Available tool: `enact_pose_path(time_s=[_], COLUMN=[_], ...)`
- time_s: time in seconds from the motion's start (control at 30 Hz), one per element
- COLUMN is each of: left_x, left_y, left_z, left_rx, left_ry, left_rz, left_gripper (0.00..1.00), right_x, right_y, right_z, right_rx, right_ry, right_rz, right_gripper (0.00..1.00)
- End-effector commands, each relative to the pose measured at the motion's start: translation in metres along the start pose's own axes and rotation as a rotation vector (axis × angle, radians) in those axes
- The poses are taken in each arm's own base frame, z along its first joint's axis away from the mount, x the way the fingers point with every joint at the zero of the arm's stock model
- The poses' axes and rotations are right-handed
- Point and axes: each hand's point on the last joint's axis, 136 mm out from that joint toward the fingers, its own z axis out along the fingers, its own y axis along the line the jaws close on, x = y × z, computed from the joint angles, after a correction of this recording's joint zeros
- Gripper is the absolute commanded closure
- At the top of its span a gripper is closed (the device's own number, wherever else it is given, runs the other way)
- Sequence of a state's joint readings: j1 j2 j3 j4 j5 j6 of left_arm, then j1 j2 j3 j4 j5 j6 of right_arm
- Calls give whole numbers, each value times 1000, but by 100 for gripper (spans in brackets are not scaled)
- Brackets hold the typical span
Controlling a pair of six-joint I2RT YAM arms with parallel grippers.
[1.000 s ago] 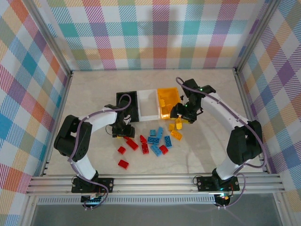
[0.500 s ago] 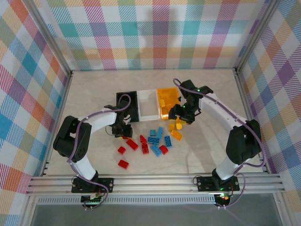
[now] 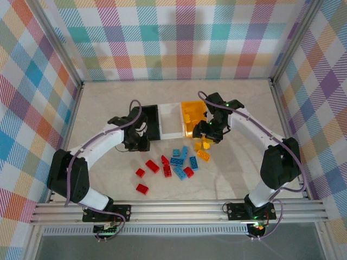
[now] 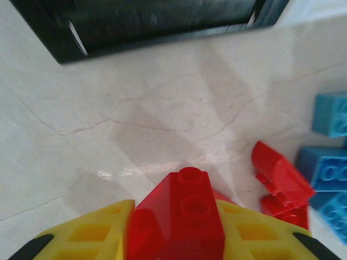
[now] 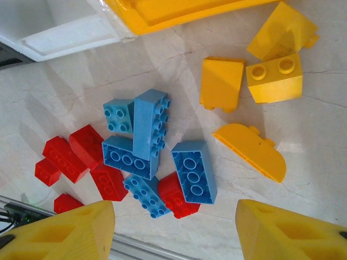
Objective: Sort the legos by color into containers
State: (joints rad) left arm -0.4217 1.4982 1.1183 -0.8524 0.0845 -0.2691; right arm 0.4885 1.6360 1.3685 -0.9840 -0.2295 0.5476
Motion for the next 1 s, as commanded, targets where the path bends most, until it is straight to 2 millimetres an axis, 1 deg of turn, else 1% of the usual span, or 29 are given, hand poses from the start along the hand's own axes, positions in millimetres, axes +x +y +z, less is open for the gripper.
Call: enact_pose_path(time_s=[0.0, 0.07, 0.17, 0.23, 0.33, 0.43, 0.5, 0.6, 0.73, 0.77, 0.83, 0.97], left_x=[-35, -55, -82, -99, -114, -124, -126, -130, -133, -133, -133, -134], left_y=[1, -1, -5, -6, -3, 4, 7, 9, 9, 9, 10, 8], left_z=[-27, -26, -15, -3, 16, 29, 37, 43, 45, 45, 47, 48], left_rx=[5, 1, -11, -29, -56, -92, -102, -105, -103, -102, -101, -95], left_ry=[-77, -77, -66, -56, -30, -11, 4, 13, 7, 9, 14, 14], left_rz=[-27, -25, -14, -7, -6, -6, -7, -10, -11, -14, -22, -30], left_gripper=[65, 65, 65, 65, 65, 65, 65, 65, 64, 63, 57, 49], right_x=[12, 19, 37, 49, 60, 66, 68, 72, 72, 72, 70, 67], right_y=[4, 6, 9, 7, 4, 0, -3, -7, -8, -8, -5, 0], right_z=[4, 9, 19, 26, 28, 27, 27, 28, 32, 33, 34, 36], right_rx=[-4, 1, 28, 57, 75, 85, 99, 111, 114, 112, 105, 94], right_ry=[26, 43, 78, 100, 112, 114, 118, 128, 137, 138, 141, 149], right_rz=[9, -2, -30, -48, -58, -61, -65, -75, -79, -80, -82, -90], right_gripper=[39, 39, 40, 40, 39, 39, 39, 39, 39, 39, 39, 39])
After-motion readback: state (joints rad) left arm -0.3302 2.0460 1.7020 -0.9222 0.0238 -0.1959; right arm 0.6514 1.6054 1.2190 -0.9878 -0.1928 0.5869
